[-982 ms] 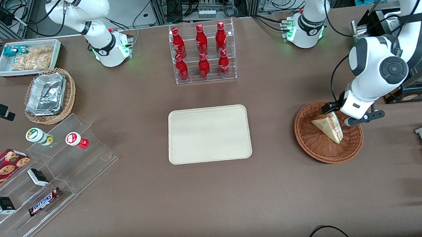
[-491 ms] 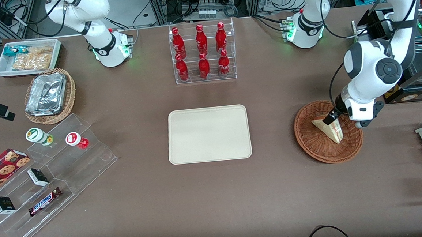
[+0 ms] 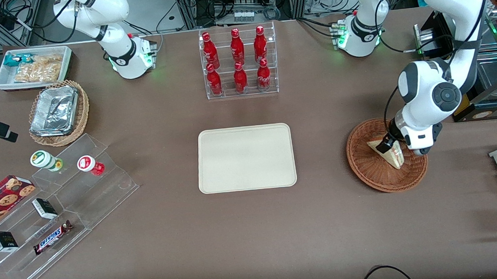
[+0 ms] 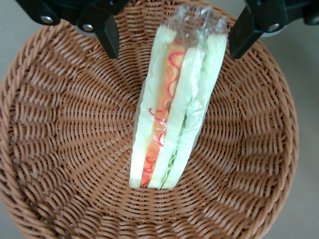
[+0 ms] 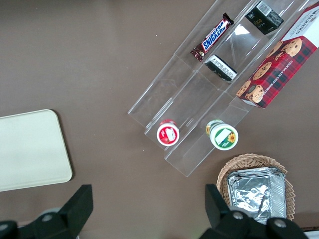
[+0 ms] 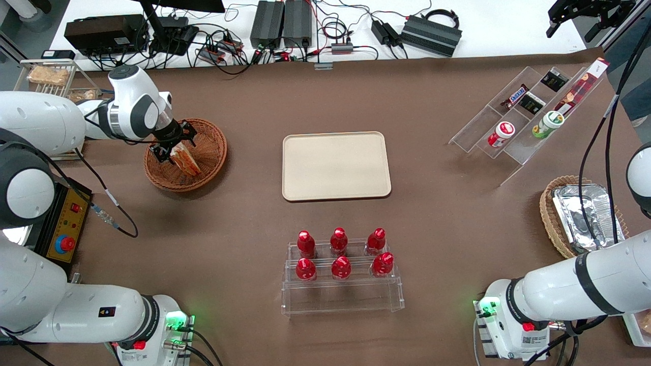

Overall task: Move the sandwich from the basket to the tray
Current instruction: 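Lower the open left gripper and close it on the sandwich's edge, then lift the sandwich and carry it with the left gripper over the tray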

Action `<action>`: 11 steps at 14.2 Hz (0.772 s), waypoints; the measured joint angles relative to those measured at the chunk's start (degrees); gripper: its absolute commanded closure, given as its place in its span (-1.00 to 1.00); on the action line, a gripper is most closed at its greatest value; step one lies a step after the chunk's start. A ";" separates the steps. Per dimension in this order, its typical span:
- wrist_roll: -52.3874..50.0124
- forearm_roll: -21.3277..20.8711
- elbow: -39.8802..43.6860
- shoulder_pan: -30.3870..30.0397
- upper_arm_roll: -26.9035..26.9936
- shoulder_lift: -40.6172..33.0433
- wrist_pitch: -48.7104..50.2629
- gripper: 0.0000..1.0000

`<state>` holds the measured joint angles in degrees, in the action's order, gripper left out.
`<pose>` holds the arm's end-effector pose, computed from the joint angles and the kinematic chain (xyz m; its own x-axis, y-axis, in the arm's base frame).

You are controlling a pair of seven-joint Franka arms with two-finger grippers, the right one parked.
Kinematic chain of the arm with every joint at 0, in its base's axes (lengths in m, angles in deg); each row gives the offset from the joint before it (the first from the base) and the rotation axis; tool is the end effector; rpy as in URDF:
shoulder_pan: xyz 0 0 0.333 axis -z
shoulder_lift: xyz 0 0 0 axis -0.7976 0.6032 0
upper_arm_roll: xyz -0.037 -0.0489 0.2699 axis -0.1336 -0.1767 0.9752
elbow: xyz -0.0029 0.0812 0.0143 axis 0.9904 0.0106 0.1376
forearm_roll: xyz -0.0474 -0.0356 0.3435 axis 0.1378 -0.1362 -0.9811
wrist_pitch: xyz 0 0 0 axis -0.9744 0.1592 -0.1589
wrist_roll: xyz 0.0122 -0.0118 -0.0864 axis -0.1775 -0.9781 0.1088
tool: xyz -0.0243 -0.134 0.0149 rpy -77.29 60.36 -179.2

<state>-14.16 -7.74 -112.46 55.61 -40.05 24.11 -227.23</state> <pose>0.4853 -0.0382 0.2299 0.6443 0.7615 -0.0700 0.7607 -0.6476 -0.0442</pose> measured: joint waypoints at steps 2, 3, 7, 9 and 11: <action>0.00 0.00 0.01 0.00 0.00 1.05 -0.54 0.71; 0.13 0.00 0.03 0.00 0.00 1.23 -0.56 0.78; 1.25 -0.01 0.86 0.02 -0.01 0.76 0.10 0.83; 1.83 -0.04 2.64 0.41 -0.24 -0.24 3.62 0.84; 4.38 -0.09 5.82 2.24 -0.61 -1.37 9.47 0.84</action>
<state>-9.78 -7.83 -106.64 57.85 -40.66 22.74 -217.76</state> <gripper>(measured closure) 0.837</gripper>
